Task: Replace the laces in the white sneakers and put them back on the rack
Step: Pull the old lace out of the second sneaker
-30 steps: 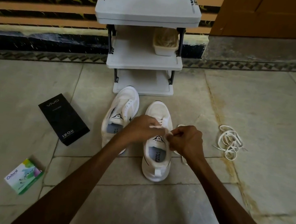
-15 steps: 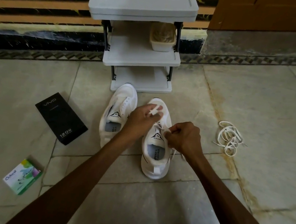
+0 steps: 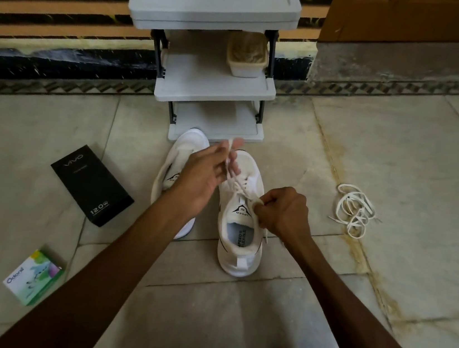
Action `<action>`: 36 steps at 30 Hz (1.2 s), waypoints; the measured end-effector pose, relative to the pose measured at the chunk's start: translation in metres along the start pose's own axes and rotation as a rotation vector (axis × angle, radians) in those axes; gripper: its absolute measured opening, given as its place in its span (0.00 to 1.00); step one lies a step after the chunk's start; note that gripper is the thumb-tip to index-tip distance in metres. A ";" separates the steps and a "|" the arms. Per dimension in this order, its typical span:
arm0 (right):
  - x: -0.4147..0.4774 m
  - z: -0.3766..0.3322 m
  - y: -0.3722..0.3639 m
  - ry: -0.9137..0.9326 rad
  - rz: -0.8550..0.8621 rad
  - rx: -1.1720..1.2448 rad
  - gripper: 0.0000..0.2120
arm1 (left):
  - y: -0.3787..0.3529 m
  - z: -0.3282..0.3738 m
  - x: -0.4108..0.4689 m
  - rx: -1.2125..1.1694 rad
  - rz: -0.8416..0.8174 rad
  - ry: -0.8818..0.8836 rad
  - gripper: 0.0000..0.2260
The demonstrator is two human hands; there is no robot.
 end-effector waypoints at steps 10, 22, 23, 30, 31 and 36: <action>0.000 -0.003 -0.001 0.014 -0.010 -0.040 0.07 | -0.026 0.002 0.015 1.529 -0.167 -0.131 0.07; -0.004 -0.006 -0.002 0.018 0.022 -0.102 0.07 | 0.013 0.002 0.008 -0.464 -0.083 0.168 0.11; -0.003 -0.005 -0.002 0.011 0.021 -0.101 0.07 | 0.010 0.002 0.007 -0.465 -0.092 0.151 0.13; -0.005 -0.006 -0.002 -0.001 0.064 -0.098 0.08 | 0.001 0.012 0.009 1.009 0.074 -0.198 0.16; -0.006 -0.005 -0.003 -0.005 0.068 -0.095 0.09 | 0.000 0.013 0.009 1.040 0.074 -0.220 0.17; -0.003 -0.007 -0.006 -0.022 0.043 -0.120 0.12 | -0.008 0.004 0.010 1.401 0.056 -0.273 0.16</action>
Point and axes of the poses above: each hand's wrist, its own x-axis towards the middle knuckle, its own y-axis out of the back of the hand, z = x × y, the point moved 4 cm from there along x, towards the middle knuckle, and after that the axes turned 12 degrees about x, right-handed, at the moved point
